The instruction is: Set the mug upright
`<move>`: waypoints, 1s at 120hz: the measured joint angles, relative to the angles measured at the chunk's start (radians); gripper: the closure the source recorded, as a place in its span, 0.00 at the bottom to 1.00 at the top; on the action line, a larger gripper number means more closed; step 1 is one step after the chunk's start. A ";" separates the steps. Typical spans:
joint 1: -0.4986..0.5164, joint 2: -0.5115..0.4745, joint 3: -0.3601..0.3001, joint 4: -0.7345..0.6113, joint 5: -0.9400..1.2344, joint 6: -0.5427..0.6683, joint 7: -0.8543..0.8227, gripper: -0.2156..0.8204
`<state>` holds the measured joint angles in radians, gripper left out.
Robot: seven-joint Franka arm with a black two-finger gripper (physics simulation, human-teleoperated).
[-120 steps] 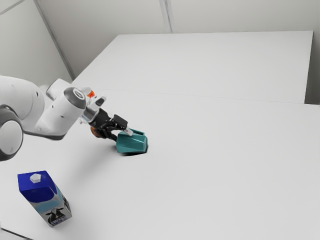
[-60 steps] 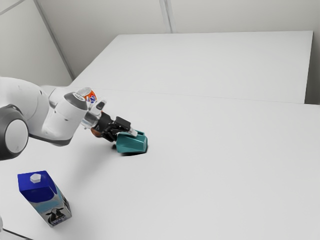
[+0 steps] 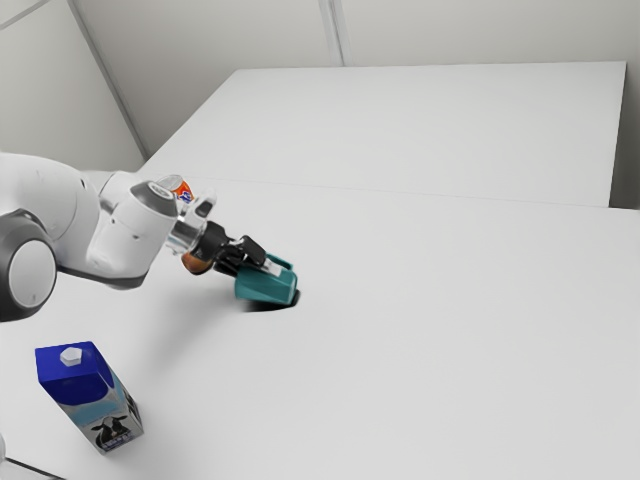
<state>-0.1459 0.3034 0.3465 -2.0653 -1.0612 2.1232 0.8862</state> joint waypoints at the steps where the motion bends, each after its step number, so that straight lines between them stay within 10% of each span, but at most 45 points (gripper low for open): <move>1: 0.000 -0.001 0.000 0.000 0.000 0.000 0.000 0.72; 51: -0.055 -0.083 -0.011 0.044 0.038 0.008 0.009 0.92; 120: -0.186 -0.211 -0.054 -0.045 0.822 0.127 -0.167 0.96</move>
<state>-0.3318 0.0926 0.2929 -2.1101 -0.2389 2.2501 0.7190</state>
